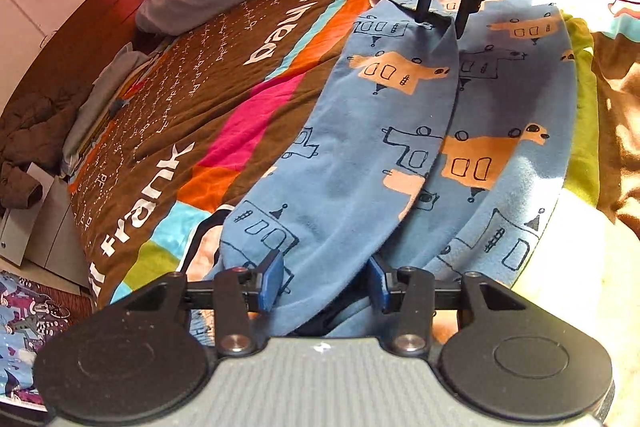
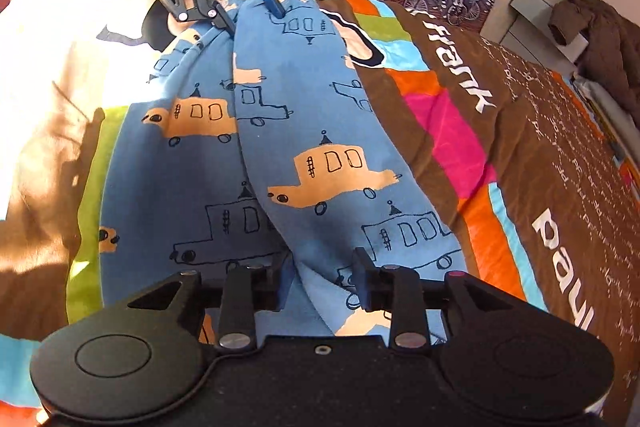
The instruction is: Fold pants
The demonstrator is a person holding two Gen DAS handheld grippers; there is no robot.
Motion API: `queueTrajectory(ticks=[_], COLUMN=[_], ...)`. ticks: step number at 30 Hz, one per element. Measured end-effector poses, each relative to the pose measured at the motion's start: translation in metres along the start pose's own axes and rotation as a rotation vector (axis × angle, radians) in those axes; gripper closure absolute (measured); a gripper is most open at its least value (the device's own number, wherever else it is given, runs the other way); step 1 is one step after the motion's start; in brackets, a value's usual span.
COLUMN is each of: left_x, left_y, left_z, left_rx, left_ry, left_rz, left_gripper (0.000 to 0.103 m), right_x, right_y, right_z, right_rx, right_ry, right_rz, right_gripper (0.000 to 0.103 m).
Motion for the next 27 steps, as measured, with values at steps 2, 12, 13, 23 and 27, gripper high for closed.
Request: queueTrajectory(ticks=[2, 12, 13, 23, 27], left_x=[0.004, 0.011, 0.011, 0.015, 0.008], left_y=[0.003, 0.007, 0.006, 0.01, 0.007], left_z=[-0.002, -0.004, -0.004, -0.006, -0.008], left_rx=[0.013, 0.084, 0.088, 0.117, 0.097], left_ry=[-0.005, -0.034, -0.036, -0.046, -0.028], left_rz=[0.007, 0.012, 0.012, -0.005, 0.009], left_gripper=[0.055, 0.083, 0.084, 0.094, 0.099], right_x=[0.002, 0.006, 0.006, -0.011, -0.011], right_y=[-0.001, -0.009, -0.008, 0.009, 0.007], right_z=[-0.002, -0.005, -0.005, -0.002, 0.0], right_rx=[-0.032, -0.144, -0.133, 0.017, 0.018], right_ry=[-0.006, -0.054, -0.049, 0.015, 0.009], right_rz=[0.007, 0.017, 0.016, -0.018, -0.02], right_gripper=[0.07, 0.094, 0.098, 0.103, 0.103])
Point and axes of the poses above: each gripper's, at about its wrist camera, not at the fingertips, and x roughly the way its jaws point, y to its right, z to its underside, the point moved 1 cm from there along x, roughly the way its jaws point, and after that the axes turned 10 degrees about -y, right-handed, at the moved point
